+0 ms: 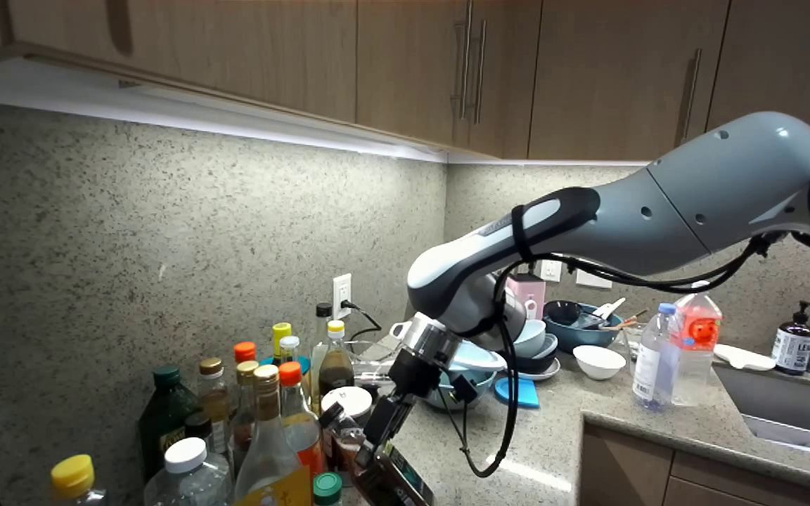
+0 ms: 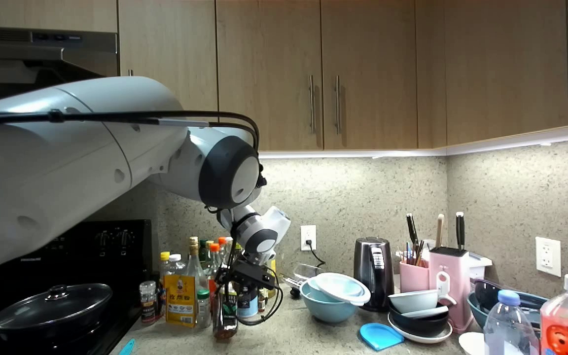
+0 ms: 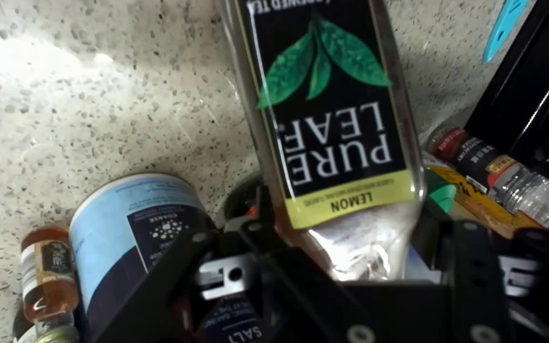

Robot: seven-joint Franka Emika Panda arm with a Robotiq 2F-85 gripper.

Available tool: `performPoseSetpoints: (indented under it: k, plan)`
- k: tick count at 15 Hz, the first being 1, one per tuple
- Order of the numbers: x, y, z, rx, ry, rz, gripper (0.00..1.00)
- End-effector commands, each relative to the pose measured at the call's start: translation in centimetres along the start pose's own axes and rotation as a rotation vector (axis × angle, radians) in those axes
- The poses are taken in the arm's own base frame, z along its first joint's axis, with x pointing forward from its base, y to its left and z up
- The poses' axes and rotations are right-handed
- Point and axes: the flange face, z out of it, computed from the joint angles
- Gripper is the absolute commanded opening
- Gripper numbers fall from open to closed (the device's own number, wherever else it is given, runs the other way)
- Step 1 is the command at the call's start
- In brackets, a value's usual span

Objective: Put the bottle with the black lid upright

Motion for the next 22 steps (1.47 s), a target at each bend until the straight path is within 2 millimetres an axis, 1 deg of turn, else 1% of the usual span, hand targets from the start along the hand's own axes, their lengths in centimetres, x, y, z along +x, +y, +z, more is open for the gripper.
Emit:
performPoseSetpoints:
  k: [1, 8, 11, 16, 19, 22]
  plan:
    - [0.1, -1.0, -1.3, 0.02, 0.098, -0.044, 0.42]
    - [-0.4, 0.7, -1.7, 0.035, 0.229, -0.133, 0.42]
    - [-0.8, 1.9, -1.5, 0.05, 0.272, -0.183, 0.42]
    - [-1.4, 4.0, -1.7, 0.046, 0.417, -0.301, 0.42]
    - [-1.8, 5.6, -1.6, 0.055, 0.488, -0.341, 0.42]
    - [-1.9, 6.5, -1.3, 0.063, 0.531, -0.368, 0.42]
